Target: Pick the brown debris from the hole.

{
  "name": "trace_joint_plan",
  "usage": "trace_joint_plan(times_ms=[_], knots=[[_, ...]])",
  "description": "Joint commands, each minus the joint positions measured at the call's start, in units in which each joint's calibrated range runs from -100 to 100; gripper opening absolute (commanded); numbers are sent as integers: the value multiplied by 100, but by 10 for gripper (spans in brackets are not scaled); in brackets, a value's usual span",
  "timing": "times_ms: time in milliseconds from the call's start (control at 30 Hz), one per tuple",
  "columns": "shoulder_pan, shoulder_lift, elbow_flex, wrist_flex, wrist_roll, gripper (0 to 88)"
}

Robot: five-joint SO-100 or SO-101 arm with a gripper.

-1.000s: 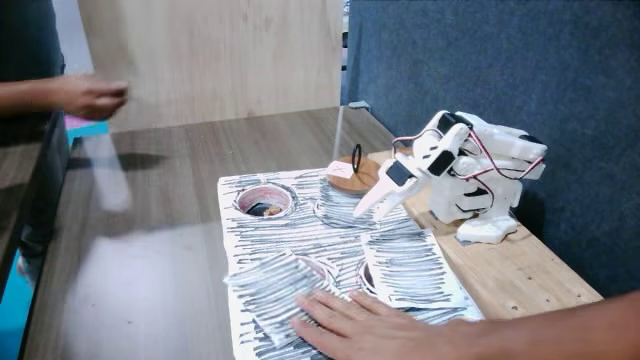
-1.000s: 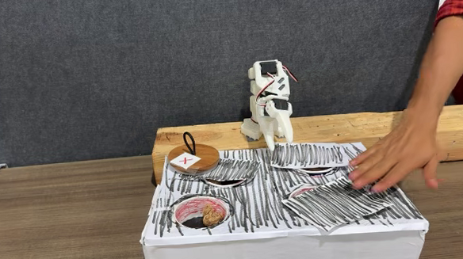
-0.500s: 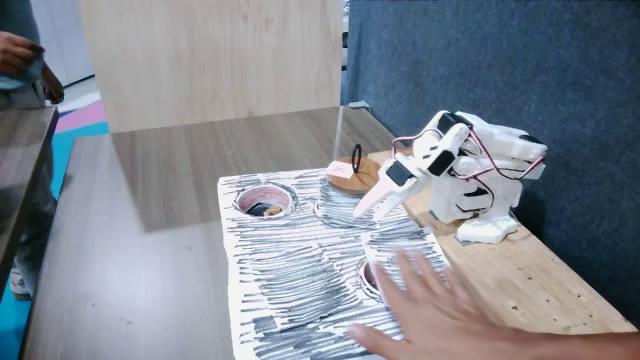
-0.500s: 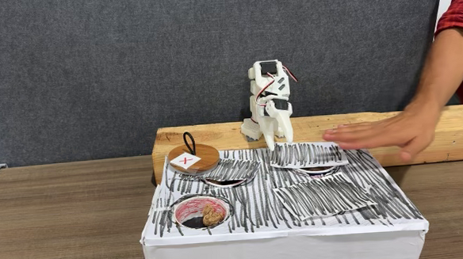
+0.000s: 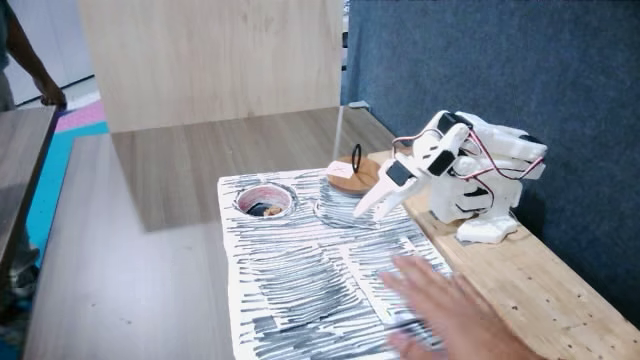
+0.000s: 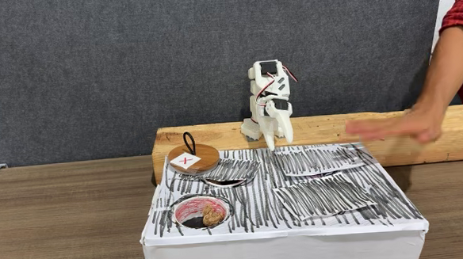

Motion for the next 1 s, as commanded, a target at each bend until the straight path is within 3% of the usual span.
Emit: trace_joint_plan(times_ms=[0,967], knots=[[-28,-18,-7,-62,17,298],[-35,-26,38,-112,22,300]])
